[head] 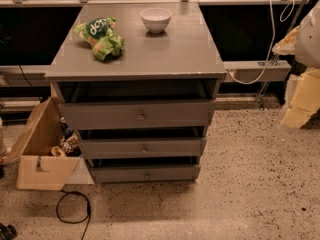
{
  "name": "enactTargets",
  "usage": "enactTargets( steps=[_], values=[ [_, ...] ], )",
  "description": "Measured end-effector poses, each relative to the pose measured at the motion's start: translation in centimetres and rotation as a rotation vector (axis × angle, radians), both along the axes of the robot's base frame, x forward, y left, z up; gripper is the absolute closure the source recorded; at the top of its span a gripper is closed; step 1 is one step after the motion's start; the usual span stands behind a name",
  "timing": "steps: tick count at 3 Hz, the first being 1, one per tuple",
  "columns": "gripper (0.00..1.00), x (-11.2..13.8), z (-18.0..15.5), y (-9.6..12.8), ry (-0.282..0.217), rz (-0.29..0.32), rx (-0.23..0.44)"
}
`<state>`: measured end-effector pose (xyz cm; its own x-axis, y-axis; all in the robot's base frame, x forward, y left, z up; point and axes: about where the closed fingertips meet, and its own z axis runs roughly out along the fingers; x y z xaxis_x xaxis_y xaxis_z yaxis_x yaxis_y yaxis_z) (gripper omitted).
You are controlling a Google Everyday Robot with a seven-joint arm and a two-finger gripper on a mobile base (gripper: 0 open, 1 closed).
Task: Open top drawer
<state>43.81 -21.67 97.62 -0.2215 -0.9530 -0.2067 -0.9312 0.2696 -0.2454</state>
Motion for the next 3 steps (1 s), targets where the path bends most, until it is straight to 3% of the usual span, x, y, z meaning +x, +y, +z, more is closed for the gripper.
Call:
enactTargets(
  steps=[1, 2, 3],
  values=[
    [0.0, 0.0, 0.0, 0.0, 0.0, 0.0, 0.0],
    [0.0, 0.0, -3.4, 0.8, 0.062, 0.033, 0.058],
    [0.0, -0.7, -11.2, 6.3, 0.117, 0.095, 0.169]
  ],
)
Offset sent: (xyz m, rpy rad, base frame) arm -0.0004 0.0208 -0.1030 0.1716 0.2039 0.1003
